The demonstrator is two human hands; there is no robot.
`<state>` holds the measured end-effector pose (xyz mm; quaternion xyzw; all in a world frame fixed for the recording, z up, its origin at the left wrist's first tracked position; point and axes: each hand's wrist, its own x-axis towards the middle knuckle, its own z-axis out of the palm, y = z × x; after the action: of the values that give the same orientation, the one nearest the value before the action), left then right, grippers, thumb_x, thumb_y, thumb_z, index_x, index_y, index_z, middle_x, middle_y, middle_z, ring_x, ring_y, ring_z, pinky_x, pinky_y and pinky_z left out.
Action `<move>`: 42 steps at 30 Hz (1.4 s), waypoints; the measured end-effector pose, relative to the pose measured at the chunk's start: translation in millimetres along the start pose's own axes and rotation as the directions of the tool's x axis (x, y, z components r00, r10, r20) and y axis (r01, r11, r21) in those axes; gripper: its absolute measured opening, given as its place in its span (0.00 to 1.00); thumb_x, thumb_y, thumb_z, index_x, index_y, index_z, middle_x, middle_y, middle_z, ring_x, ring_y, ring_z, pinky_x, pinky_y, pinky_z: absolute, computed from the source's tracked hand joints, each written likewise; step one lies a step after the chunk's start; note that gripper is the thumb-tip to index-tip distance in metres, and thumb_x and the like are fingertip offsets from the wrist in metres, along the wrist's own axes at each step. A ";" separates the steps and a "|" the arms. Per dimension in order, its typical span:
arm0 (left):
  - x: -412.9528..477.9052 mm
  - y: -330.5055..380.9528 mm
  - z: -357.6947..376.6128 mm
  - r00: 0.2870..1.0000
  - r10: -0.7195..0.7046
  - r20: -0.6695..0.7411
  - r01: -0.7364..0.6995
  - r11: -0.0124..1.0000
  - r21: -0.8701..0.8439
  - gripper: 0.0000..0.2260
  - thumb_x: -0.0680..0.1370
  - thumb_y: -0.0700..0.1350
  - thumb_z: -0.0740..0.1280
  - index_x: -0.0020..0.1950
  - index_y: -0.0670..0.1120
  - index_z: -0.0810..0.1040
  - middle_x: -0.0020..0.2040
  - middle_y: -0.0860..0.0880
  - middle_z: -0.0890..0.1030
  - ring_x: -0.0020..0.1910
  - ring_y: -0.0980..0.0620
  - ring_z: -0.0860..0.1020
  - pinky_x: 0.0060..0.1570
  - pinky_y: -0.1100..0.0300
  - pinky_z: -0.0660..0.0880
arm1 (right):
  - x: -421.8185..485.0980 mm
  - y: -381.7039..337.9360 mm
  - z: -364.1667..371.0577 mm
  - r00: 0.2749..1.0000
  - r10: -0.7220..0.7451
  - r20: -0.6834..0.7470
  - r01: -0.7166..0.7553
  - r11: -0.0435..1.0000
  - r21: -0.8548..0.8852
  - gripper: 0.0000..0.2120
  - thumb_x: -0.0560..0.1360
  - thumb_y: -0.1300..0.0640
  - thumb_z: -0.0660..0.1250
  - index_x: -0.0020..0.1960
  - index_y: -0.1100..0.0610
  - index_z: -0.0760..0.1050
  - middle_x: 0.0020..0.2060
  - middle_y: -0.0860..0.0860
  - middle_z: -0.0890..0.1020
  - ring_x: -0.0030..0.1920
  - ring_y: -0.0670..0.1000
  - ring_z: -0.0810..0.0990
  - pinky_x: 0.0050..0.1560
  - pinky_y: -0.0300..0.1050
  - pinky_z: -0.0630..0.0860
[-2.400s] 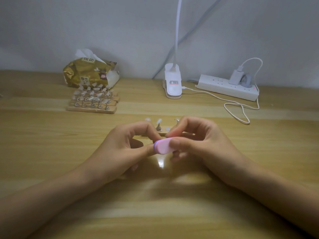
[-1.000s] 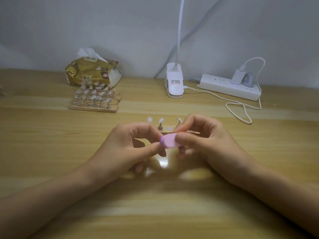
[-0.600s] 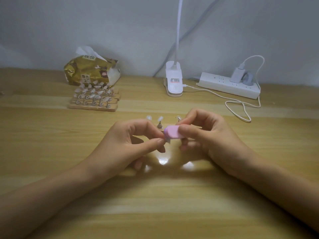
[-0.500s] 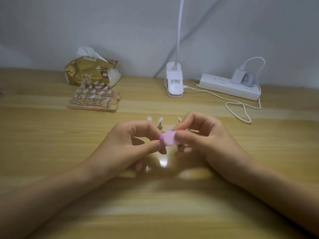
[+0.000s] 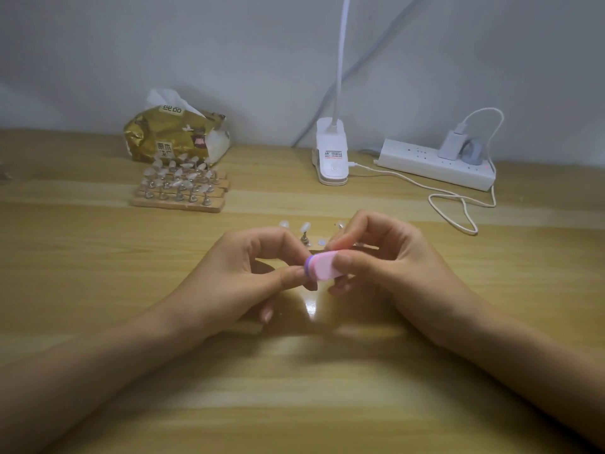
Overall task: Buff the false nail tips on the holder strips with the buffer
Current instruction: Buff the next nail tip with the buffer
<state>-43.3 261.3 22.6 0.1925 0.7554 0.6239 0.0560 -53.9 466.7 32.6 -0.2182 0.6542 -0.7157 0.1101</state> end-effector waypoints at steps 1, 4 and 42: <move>-0.1 -0.6 -0.3 1.000 -0.005 -0.002 0.005 1.000 0.019 0.07 0.69 0.51 0.78 0.39 0.52 0.82 0.39 0.50 0.84 0.19 0.56 0.70 0.23 0.67 0.66 | -0.5 0.5 1.4 1.000 0.005 0.020 -0.005 1.000 -0.010 0.07 0.70 0.65 0.75 0.39 0.55 0.80 0.38 0.51 0.84 0.35 0.50 0.81 0.38 0.39 0.80; 0.1 -1.3 -0.9 1.000 -0.006 -0.007 0.006 1.000 0.008 0.05 0.70 0.49 0.77 0.39 0.51 0.82 0.40 0.50 0.85 0.19 0.55 0.70 0.22 0.65 0.66 | 1.5 -1.1 -2.5 0.999 0.015 -0.039 -0.016 1.000 -0.021 0.07 0.68 0.64 0.76 0.39 0.56 0.80 0.38 0.50 0.84 0.36 0.50 0.81 0.38 0.39 0.80; -1.1 -3.1 0.0 1.000 0.014 -0.008 -0.014 0.999 0.032 0.03 0.72 0.49 0.71 0.41 0.51 0.82 0.41 0.50 0.85 0.18 0.56 0.67 0.21 0.67 0.62 | 1.1 -3.3 -3.2 0.999 0.000 -0.050 -0.001 1.000 -0.020 0.06 0.69 0.63 0.76 0.39 0.56 0.80 0.40 0.54 0.84 0.34 0.50 0.80 0.37 0.39 0.80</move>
<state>-42.9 260.4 19.5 0.1959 0.7641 0.6129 0.0453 -55.9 469.4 35.8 -0.2010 0.6641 -0.7143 0.0915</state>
